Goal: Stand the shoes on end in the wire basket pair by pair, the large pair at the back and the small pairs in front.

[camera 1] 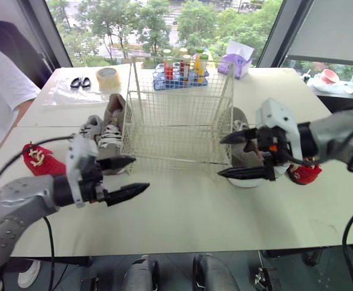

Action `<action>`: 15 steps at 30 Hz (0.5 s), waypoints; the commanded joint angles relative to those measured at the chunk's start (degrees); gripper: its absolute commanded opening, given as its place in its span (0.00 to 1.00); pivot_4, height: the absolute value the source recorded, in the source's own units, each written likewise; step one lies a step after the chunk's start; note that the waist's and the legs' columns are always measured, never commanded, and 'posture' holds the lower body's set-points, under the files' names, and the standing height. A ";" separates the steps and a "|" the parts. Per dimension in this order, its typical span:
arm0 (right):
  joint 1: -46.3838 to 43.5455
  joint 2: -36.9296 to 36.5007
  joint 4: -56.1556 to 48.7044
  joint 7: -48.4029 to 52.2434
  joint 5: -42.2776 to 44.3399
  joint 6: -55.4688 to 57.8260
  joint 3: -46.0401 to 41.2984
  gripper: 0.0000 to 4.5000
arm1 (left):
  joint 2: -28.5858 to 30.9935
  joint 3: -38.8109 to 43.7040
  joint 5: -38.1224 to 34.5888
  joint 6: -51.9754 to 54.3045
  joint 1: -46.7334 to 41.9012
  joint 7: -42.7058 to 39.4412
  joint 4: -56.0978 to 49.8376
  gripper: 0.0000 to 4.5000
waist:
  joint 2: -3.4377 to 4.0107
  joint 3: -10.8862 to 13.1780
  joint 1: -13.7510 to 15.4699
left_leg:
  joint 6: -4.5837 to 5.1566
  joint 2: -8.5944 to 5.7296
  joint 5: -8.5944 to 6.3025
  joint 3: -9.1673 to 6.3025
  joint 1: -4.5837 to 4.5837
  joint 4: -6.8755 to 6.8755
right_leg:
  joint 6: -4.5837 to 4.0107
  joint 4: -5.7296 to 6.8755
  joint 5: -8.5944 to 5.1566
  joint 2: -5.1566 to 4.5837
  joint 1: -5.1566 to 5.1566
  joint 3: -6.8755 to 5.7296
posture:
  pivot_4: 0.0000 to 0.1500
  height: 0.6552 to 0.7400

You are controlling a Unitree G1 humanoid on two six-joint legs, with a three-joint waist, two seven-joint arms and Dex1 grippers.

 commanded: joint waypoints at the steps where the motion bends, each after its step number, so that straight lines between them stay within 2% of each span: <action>1: -3.79 2.32 3.56 5.46 -6.91 -4.82 5.46 1.00 | 2.24 1.62 -4.09 1.04 -0.42 0.49 -2.76 1.00 | 0.01 0.00 -0.02 | -0.02 0.00 0.01 0.01 0.00 0.00 | 0.01 0.00 0.00 0.01 -0.01 0.00 | 1.00 1.00; 6: -4.91 6.41 6.32 8.72 -13.47 -8.23 10.50 1.00 | 1.46 0.27 -3.17 -0.10 0.78 1.91 -3.52 1.00 | 0.01 0.00 0.16 | -0.11 -0.01 0.07 0.02 0.01 0.00 | 0.14 0.05 0.09 0.05 0.01 0.00 | 1.00 1.00; 8: -4.85 8.27 7.99 8.58 -15.84 -9.64 11.49 0.88 | 0.68 0.08 -3.56 -0.46 0.74 3.13 -3.76 1.00 | 0.00 0.00 0.32 | -0.13 -0.02 0.08 0.02 0.01 0.02 | 0.10 0.04 0.07 0.04 0.01 0.00 | 1.00 1.00; 10: -4.78 9.17 8.85 9.10 -18.07 -11.02 12.04 0.71 | 0.24 -0.22 -3.57 -0.61 0.75 3.76 -4.16 1.00 | 0.00 0.00 0.42 | -0.15 -0.02 0.09 0.02 0.02 0.03 | 0.00 0.05 0.02 0.05 0.04 0.00 | 1.00 1.00; 15: -3.72 9.54 7.89 10.09 -21.54 -12.35 12.19 0.13 | 0.06 -1.22 -2.93 -1.13 1.04 4.00 -4.59 1.00 | 0.00 0.00 0.24 | -0.33 -0.01 0.19 0.02 0.04 0.03 | 0.00 0.08 0.02 0.06 0.04 0.00 | 1.00 1.00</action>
